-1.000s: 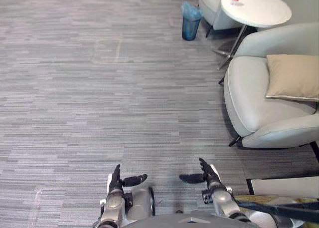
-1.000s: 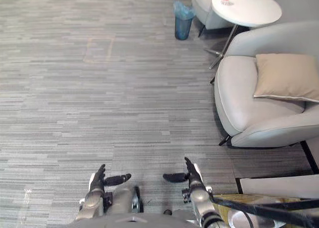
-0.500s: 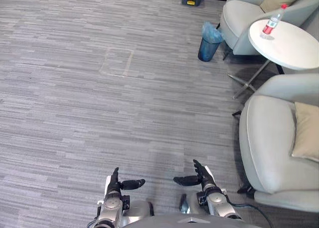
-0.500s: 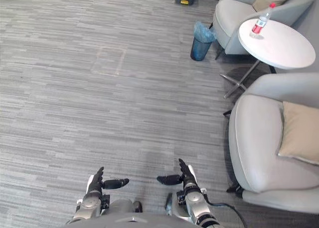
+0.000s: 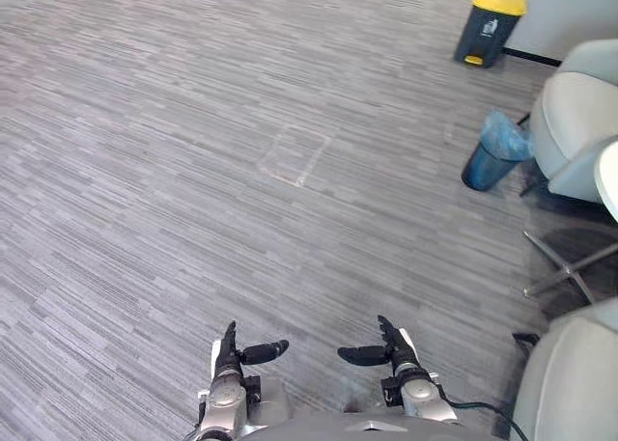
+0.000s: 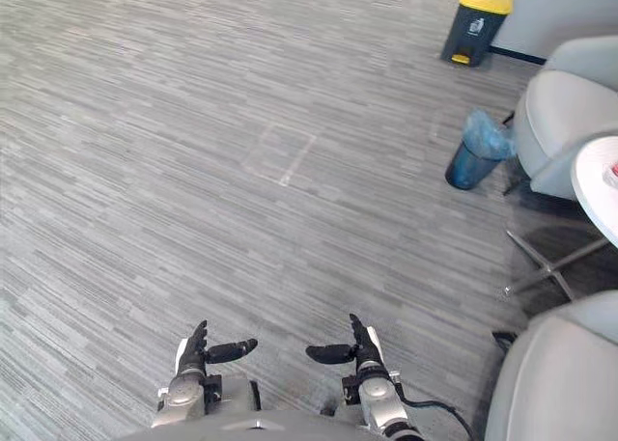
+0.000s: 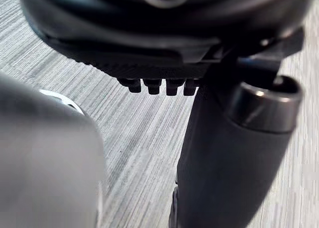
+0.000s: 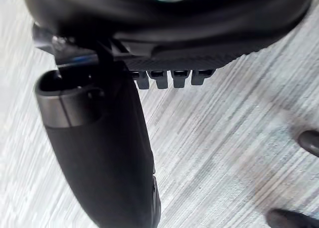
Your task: Organize the slippers on the shoe rack
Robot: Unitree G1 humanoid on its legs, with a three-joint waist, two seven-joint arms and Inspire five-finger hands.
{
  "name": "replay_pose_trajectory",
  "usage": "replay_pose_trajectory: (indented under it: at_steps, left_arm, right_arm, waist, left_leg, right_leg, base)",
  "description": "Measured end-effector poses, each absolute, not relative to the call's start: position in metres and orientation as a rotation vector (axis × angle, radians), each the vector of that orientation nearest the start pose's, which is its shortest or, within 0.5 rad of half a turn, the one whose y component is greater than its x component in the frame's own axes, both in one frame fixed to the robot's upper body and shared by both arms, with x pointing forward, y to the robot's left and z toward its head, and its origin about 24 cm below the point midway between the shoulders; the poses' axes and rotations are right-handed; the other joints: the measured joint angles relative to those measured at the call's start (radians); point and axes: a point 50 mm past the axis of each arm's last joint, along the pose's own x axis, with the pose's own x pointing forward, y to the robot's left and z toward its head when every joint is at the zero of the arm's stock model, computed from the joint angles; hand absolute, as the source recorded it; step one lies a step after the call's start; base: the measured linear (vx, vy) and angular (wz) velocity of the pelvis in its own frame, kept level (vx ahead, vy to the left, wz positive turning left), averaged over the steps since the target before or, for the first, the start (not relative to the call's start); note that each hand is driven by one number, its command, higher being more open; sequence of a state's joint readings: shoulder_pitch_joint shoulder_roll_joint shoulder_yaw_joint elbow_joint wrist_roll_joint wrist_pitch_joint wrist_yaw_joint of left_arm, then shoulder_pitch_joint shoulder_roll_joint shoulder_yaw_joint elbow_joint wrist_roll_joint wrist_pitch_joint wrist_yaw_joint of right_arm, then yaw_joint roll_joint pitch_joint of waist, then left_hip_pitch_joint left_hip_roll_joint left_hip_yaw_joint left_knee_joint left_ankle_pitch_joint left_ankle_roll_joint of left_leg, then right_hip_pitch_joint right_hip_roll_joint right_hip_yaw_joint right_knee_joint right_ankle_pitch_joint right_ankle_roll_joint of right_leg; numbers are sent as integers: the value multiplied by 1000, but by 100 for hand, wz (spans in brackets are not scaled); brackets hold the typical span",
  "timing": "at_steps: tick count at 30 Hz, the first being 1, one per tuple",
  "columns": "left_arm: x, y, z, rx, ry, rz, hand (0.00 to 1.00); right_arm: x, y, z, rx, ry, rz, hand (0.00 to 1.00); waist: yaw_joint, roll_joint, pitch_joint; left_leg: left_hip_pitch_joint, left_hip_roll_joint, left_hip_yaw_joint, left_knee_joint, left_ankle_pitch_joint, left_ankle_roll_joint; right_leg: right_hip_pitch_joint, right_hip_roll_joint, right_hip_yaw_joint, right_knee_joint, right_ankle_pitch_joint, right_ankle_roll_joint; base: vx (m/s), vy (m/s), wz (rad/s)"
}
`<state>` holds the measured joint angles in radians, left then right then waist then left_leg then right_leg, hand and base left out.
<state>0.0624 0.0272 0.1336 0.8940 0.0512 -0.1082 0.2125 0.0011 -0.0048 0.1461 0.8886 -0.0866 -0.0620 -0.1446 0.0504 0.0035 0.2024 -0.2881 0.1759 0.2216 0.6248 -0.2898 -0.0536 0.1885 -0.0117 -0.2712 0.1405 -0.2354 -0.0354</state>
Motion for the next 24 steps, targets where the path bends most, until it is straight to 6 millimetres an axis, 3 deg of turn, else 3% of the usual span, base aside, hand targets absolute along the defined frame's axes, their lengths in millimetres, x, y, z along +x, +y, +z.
replay_pose_trajectory:
  at_steps: [1,2,3,4,6,7,8,9,10,11,12,14,15,17,18,19,20,21,22,23,24]
  left_arm:
    - [139,193,-137,106,840,328,100]
    - [141,194,-135,110,831,327,100]
    - [142,199,-134,141,826,315,100]
    - [143,201,-134,156,823,306,100]
    - [143,201,-135,168,836,290,100]
    - [140,201,-137,168,850,290,100]
    - [138,201,-137,169,854,290,100]
    - [136,201,-138,183,864,278,100]
    - [135,201,-139,197,870,270,100]
    - [132,201,-141,210,887,256,100]
    - [131,199,-142,214,895,250,100]
    - [128,195,-144,210,902,241,100]
    - [127,195,-144,208,905,240,100]
    - [127,195,-144,210,909,232,100]
    - [125,197,-146,216,926,229,100]
    - [123,195,-147,212,934,228,100]
    - [122,193,-148,205,940,221,100]
    - [122,187,-149,197,942,205,100]
    - [122,186,-149,198,942,202,100]
    - [123,184,-149,190,940,206,100]
    - [125,185,-148,183,930,216,100]
  right_arm:
    - [162,-135,-133,-205,812,36,100]
    - [155,-136,-137,-204,838,28,100]
    - [151,-132,-140,-195,859,32,100]
    - [150,-131,-141,-192,867,31,100]
    - [144,-134,-144,-191,895,18,100]
    - [141,-137,-146,-195,915,10,100]
    - [140,-140,-147,-200,920,3,100]
    - [141,-143,-146,-202,919,-4,100]
    - [142,-144,-146,-206,915,-3,100]
    - [147,-145,-143,-212,895,-2,100]
    - [150,-145,-142,-215,882,-1,100]
    - [160,-141,-136,-233,826,24,100]
    - [162,-139,-135,-233,815,33,100]
    - [166,-134,-132,-229,782,51,100]
    - [166,-137,-132,-237,785,48,100]
    - [167,-137,-132,-235,789,47,100]
    - [168,-140,-132,-225,795,25,100]
    - [167,-144,-133,-213,810,-4,100]
    - [166,-146,-133,-210,815,-13,100]
    - [164,-148,-134,-203,826,-31,100]
    - [161,-149,-134,-202,826,-36,100]
  waist:
    - [0,2,0]
    - [9,-15,-4]
    - [3,-54,-14]
    - [2,-66,-18]
    - [-3,-71,-19]
    - [-4,-67,-16]
    - [-5,-70,-15]
    - [-8,-74,-7]
    - [-11,-70,-2]
    - [-23,-63,4]
    - [-28,-55,9]
    - [-50,-35,20]
    - [-55,-36,20]
    - [-68,-50,19]
    - [-75,-48,20]
    - [-71,-36,16]
    - [-67,-26,12]
    - [-69,-22,12]
    - [-72,-20,10]
    - [-82,-10,5]
    - [-84,-2,3]
  left_leg:
    - [-26,-23,13,-149,105,26]
    - [-20,-57,15,-174,197,64]
    - [-5,-98,1,-212,195,73]
    - [-3,-113,-9,-223,192,77]
    - [24,-154,-25,-220,144,100]
    - [82,-176,-39,-246,119,107]
    - [111,-185,-43,-265,114,109]
    - [196,-201,-51,-319,102,119]
    - [228,-205,-57,-331,95,123]
    - [295,-205,-74,-358,81,127]
    - [336,-200,-84,-381,79,125]
    - [452,-164,-110,-466,74,118]
    - [464,-154,-118,-476,72,115]
    - [507,-133,-152,-505,35,77]
    - [545,-118,-186,-519,13,59]
    - [550,-106,-189,-519,14,58]
    - [544,-102,-207,-507,34,57]
    - [552,-104,-211,-475,49,32]
    - [548,-104,-212,-446,53,24]
    - [511,-93,-216,-314,55,6]
    - [430,-72,-217,-113,81,-53]
  right_leg:
    - [26,-5,-18,-7,-8,28]
    - [56,-19,-28,-14,-26,58]
    - [60,-49,-33,-16,-16,74]
    - [63,-58,-34,-16,-4,87]
    - [67,-85,-24,67,26,116]
    - [6,-123,-19,279,32,123]
    - [-26,-146,-17,382,50,125]
    - [-141,-204,27,680,153,73]
    - [-182,-214,49,773,137,60]
    - [-263,-210,74,912,71,34]
    - [-297,-199,78,930,43,33]
    - [-426,-130,75,779,-24,34]
    - [-453,-114,76,708,-23,37]
    - [-505,-65,98,367,46,83]
    - [-482,-43,104,304,156,23]
    - [-476,-37,101,308,152,22]
    - [-489,-34,106,351,110,7]
    - [-483,-44,102,400,51,-1]
    - [-471,-45,98,400,33,-5]
    - [-420,-38,79,368,9,-6]
    - [-360,-26,64,316,4,-8]
  base:
    - [397,117,34]
    - [526,131,65]
    - [476,105,67]
    - [501,131,73]
    - [541,185,66]
    - [489,161,50]
    - [498,111,28]
    - [396,60,13]
    - [485,42,22]
    - [381,20,25]
    - [488,7,40]
    - [569,-59,43]
    - [543,-121,49]
    - [532,-196,57]
    - [540,-223,39]
    - [569,-247,20]
    - [562,-247,-1]
    - [549,-245,3]
    - [532,-222,18]
    - [510,-192,33]
    - [403,-148,35]
